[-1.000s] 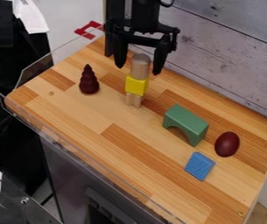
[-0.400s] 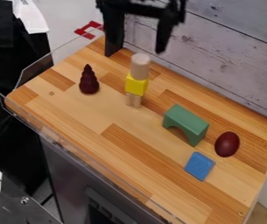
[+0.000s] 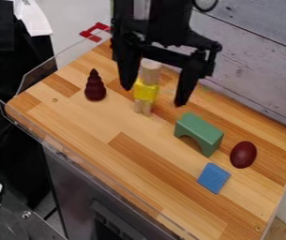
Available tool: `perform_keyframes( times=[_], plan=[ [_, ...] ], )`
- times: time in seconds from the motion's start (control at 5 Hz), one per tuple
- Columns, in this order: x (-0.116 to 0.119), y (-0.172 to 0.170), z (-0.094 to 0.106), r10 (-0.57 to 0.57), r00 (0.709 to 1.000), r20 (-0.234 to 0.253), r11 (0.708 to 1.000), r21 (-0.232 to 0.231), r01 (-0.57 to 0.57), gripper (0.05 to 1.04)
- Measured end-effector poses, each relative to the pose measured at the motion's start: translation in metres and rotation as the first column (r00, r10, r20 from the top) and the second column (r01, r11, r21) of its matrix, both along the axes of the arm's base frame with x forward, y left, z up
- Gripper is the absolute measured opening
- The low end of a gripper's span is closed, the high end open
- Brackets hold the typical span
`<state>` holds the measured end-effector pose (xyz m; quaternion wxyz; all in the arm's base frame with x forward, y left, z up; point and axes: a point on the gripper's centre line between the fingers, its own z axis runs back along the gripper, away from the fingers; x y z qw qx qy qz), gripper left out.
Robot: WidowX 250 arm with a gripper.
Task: Moving grey coloured items onto yellow blocks
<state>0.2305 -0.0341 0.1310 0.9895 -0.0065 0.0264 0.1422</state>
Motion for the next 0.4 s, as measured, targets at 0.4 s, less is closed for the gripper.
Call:
perform_keyframes(
  times=[0.4],
  plan=[
    [0.022,-0.007,-0.022,-0.031,0.998,0.055,0.998,-0.058,0.034,0.999]
  ],
)
